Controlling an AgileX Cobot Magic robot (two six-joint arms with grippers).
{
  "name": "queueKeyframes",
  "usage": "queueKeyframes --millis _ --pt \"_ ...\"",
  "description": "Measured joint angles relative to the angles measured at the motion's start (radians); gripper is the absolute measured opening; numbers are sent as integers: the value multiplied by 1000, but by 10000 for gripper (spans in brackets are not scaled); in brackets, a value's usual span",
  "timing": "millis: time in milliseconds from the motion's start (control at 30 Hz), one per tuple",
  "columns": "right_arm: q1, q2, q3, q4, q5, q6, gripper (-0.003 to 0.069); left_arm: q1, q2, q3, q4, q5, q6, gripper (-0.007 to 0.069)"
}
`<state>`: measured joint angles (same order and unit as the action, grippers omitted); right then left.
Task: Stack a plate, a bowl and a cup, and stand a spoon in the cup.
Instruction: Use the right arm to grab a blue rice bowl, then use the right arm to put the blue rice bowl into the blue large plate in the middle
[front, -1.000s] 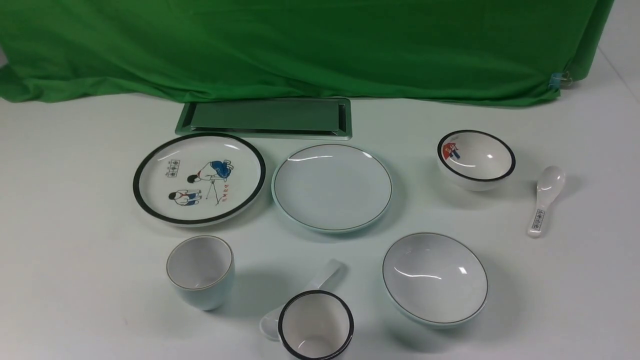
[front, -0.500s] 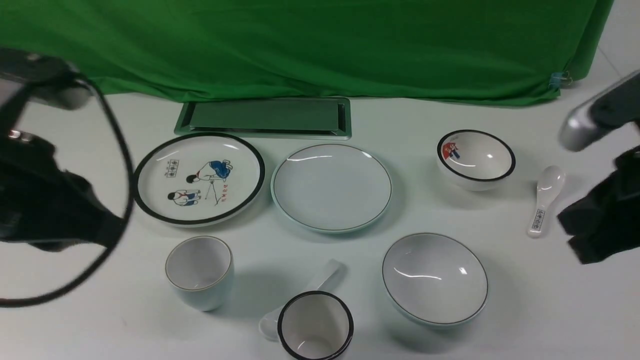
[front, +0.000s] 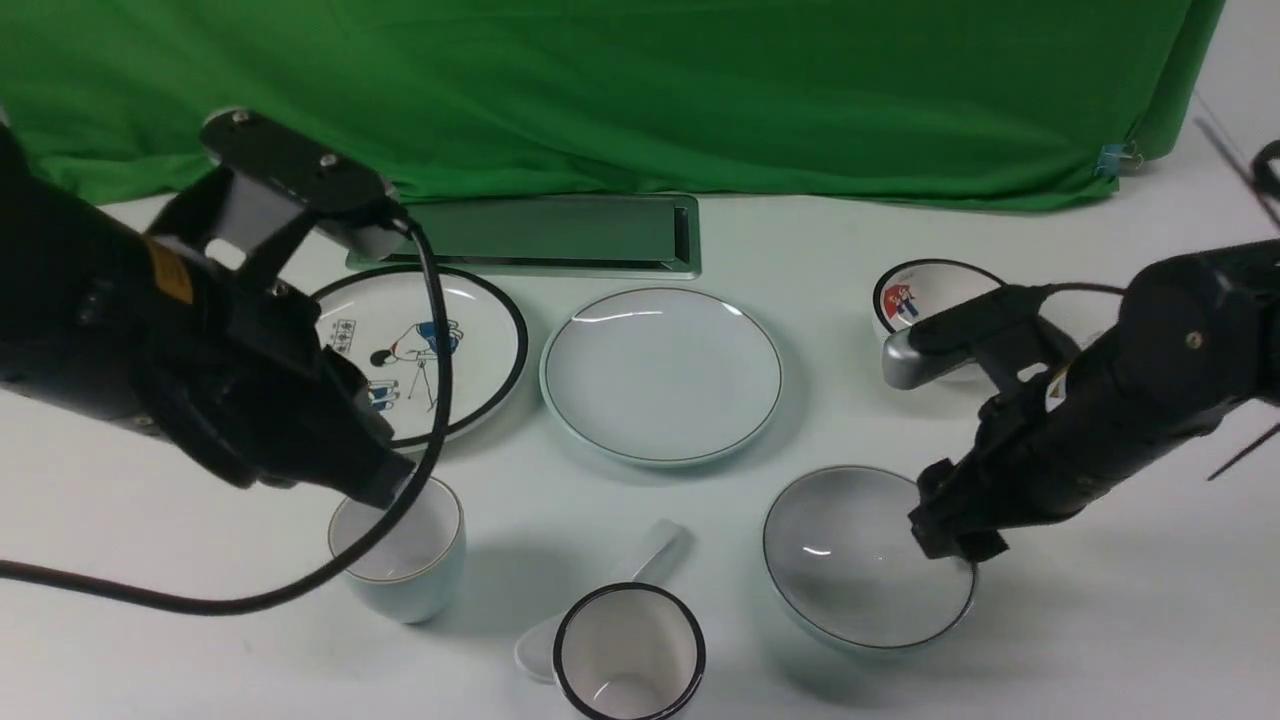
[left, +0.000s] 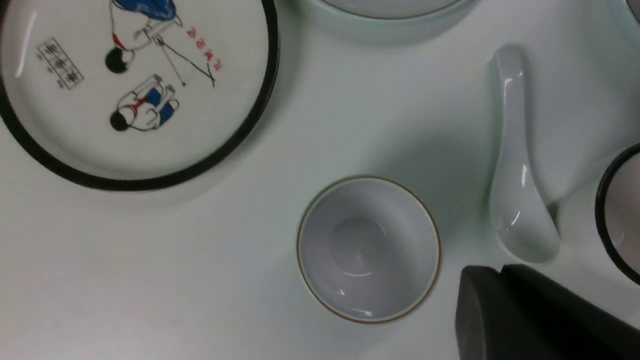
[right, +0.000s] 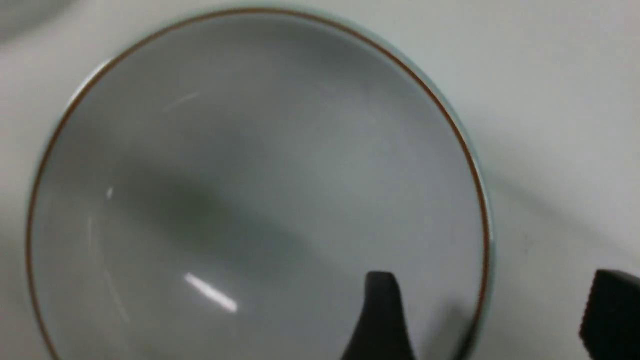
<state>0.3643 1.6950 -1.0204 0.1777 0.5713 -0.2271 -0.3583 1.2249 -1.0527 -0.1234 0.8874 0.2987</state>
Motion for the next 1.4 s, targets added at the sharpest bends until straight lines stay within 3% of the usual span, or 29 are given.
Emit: queueKeyframes --millis 133,300,400,667,933,1100,1400 --pt "1 49 0 17 -23 18 493 0 0 0 22 -23 0 -29" --pt "1 57 -12 32 -13 23 150 0 0 0 27 -45 1 -29" --pt "3 21 -61 48 29 5 69 0 0 0 29 -49 3 -29" --pt "3 27 -346 35 134 -32 68 0 0 0 32 -65 3 -29" --pt "3 289 -675 218 133 -32 68 0 0 0 37 -118 3 -29" --pt "3 439 -778 285 142 -32 68 0 0 0 37 -120 3 -29" --pt "5 535 -809 299 129 -23 75 0 0 0 41 -132 3 -29"
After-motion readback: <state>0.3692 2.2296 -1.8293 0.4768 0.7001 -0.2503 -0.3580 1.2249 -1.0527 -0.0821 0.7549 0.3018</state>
